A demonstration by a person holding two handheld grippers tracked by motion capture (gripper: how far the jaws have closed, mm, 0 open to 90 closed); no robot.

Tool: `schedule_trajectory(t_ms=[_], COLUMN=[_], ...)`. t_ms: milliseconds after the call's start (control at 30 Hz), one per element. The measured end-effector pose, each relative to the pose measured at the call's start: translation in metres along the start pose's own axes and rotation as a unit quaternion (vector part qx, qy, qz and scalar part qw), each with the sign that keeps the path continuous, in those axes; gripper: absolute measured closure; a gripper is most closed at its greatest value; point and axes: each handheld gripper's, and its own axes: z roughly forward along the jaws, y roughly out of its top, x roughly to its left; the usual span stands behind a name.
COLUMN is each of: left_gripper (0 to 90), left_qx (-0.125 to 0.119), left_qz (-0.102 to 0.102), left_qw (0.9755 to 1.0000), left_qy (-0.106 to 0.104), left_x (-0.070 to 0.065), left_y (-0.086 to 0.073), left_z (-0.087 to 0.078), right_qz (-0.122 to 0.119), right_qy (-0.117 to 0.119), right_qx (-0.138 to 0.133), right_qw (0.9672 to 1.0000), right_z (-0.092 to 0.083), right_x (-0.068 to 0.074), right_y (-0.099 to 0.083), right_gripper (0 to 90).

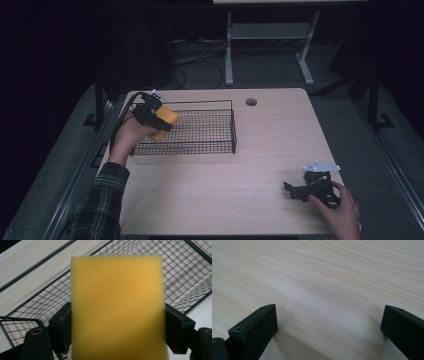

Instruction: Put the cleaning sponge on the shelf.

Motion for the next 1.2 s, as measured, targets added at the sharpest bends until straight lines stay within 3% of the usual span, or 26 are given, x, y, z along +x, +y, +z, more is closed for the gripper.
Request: schedule_trajectory(t_ms=[333, 767, 967, 1200], left_gripper=[22.9, 22.8, 22.8, 22.8], left_qx=[0.003, 0.014, 0.018, 0.028], left_qz=[-0.018, -0.059, -0.065, -0.064], left_qw=[0.9998, 0.9979, 0.9976, 0.9975], left_qy=[0.013, 0.02, 0.017, 0.011], left_x=[0.02, 0.047, 0.052, 0.049], left_y=[-0.008, -0.03, -0.037, -0.039], left_z=[0.009, 0.033, 0.042, 0.052], right_qz=[0.0, 0.0, 0.0, 0.0], right_qy=[0.0, 0.0, 0.0, 0.0], right_qx=[0.0, 0.0, 0.0, 0.0], right_qw=[1.0, 1.0, 1.0, 1.0], right_z=[0.0, 0.0, 0.0, 0.0], right_x=[0.0, 0.0, 0.0, 0.0], right_y=[0.0, 0.0, 0.0, 0.0], right_gripper=[0.1, 0.1, 0.1, 0.1])
